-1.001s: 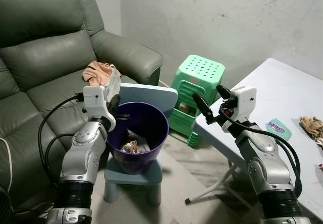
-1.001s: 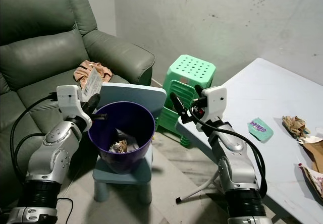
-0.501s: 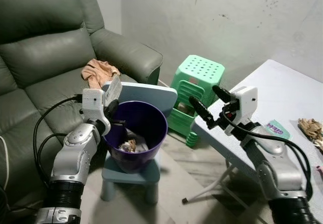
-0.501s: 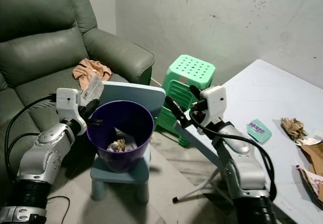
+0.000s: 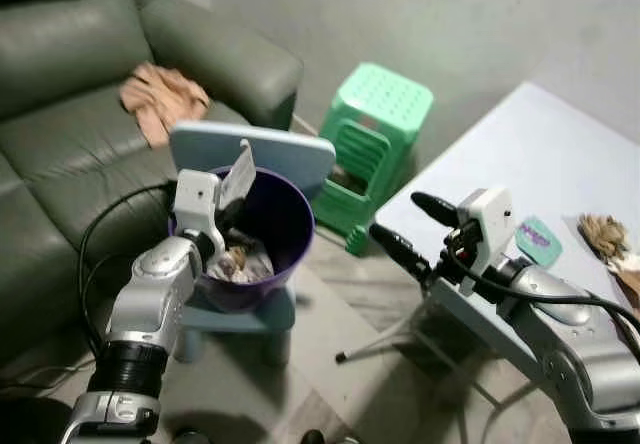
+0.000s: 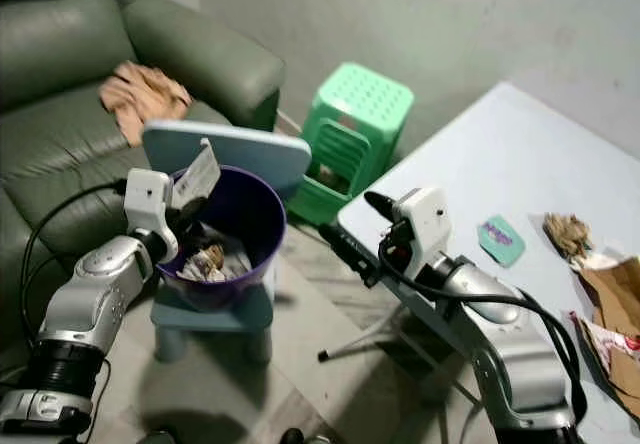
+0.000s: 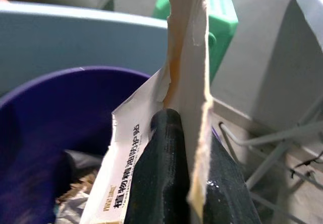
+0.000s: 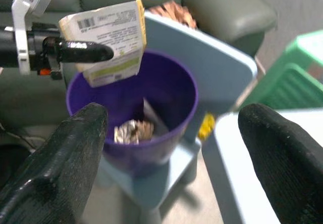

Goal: Picking trash to rubbish bin

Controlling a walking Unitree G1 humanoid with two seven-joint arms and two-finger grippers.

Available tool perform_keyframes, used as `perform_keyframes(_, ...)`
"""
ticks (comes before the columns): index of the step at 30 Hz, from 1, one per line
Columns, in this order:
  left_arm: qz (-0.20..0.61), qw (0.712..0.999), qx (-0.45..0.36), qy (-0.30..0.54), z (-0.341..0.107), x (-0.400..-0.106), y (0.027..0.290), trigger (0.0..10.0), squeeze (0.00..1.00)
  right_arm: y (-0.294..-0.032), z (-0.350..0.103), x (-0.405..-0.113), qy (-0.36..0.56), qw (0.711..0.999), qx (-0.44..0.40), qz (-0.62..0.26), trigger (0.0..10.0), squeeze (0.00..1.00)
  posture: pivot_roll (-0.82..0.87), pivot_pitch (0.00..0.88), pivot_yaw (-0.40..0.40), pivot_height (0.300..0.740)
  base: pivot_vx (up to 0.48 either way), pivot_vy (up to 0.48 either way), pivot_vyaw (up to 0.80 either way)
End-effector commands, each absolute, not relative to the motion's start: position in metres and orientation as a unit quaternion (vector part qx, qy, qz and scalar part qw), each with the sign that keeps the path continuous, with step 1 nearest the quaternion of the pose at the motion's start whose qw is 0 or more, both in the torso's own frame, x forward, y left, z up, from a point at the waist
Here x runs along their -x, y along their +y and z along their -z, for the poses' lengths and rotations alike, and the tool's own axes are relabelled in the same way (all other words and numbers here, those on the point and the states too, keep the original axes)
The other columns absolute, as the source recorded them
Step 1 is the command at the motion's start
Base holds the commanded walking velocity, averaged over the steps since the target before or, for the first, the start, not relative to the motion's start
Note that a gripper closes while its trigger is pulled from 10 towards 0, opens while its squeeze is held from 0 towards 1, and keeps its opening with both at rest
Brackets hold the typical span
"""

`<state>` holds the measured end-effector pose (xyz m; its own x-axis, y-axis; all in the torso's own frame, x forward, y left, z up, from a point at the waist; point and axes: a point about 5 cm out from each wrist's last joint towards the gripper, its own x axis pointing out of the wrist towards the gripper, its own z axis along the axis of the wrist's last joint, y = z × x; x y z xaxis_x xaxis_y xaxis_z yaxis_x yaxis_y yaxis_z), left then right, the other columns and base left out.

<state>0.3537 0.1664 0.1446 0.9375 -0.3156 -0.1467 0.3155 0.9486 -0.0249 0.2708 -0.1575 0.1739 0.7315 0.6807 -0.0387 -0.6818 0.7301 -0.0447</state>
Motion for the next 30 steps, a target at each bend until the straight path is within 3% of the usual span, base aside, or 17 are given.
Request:
perform_keyframes(1, 0.173, 0.982, -0.005, 0.076, -0.144, -0.356, 0.162, 10.0, 0.00, -0.160, -0.174, -0.265, 0.019, 0.928, 0.035, -0.370, 10.0, 0.00, -0.05, 0.330, -0.240, 0.740, 0.000, 0.000, 0.00)
perform_keyframes(11, 0.173, 0.982, -0.015, 0.075, -0.145, -0.365, 0.171, 10.0, 0.00, -0.162, -0.179, -0.243, 0.041, 0.922, 0.024, -0.384, 10.0, 0.00, -0.12, 0.383, -0.259, 0.740, 0.000, 0.000, 0.00)
perform_keyframes(30, 0.155, 0.985, -0.017, 0.079, -0.137, -0.363, 0.185, 10.0, 0.00, -0.164, -0.188, -0.238, 0.048, 0.914, 0.018, -0.402, 10.0, 0.00, -0.13, 0.380, -0.283, 0.740, 0.000, 0.000, 0.00)
